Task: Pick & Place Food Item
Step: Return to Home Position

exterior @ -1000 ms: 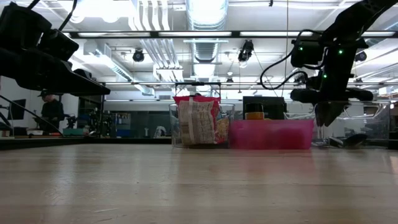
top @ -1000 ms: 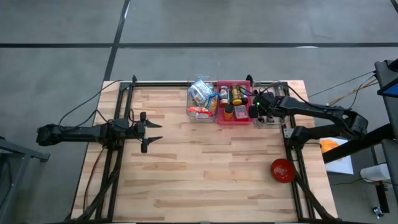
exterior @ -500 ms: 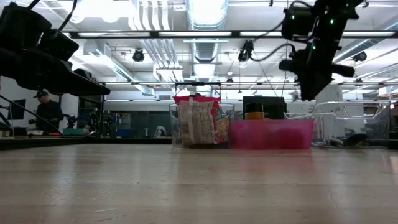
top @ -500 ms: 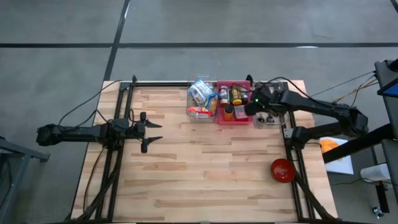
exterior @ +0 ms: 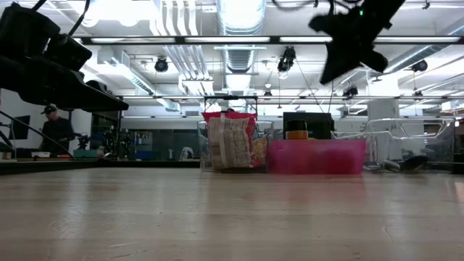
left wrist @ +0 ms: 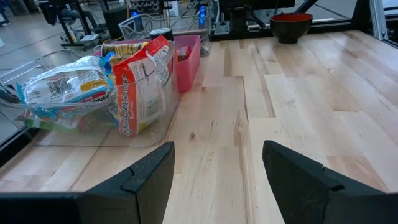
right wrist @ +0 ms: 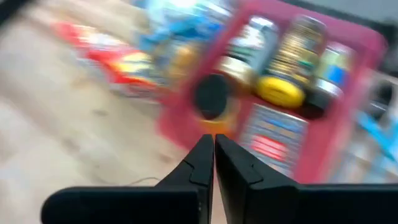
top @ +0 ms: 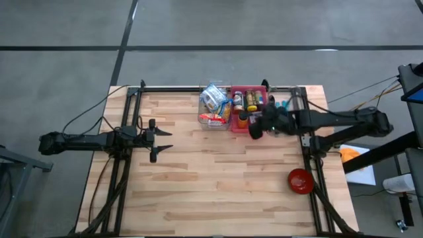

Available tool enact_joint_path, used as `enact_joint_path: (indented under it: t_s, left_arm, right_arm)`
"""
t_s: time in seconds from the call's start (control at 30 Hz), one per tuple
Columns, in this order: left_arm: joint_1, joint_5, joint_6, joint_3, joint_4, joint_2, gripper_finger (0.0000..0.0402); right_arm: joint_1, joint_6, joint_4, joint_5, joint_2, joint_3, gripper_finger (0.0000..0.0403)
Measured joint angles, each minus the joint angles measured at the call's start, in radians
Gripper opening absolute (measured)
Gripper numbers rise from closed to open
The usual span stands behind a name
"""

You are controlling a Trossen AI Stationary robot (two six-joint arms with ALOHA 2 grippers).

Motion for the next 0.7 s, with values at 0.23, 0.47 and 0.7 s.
enact_joint_path:
  t_s: [0.23,0.47,0.7]
  left_arm:
    - [0.000,0.000,0.000,0.000,0.000,0.000,0.0244]
    - [0.000,0.000,0.001,0.000,0.000,0.000,0.0244]
    - [0.000,0.000,0.003,0.000,0.000,0.000,0.0244]
  right_arm:
    - [0.220,-0.198,0.247,0.042,0.000,-0.008,0.0008]
    - [0.410,-0.437,0.401,0.118,-0.004,-0.029,0.0008]
    - [0.456,-0.677,0.618,-0.147,-0.090,-0.139,0.0008]
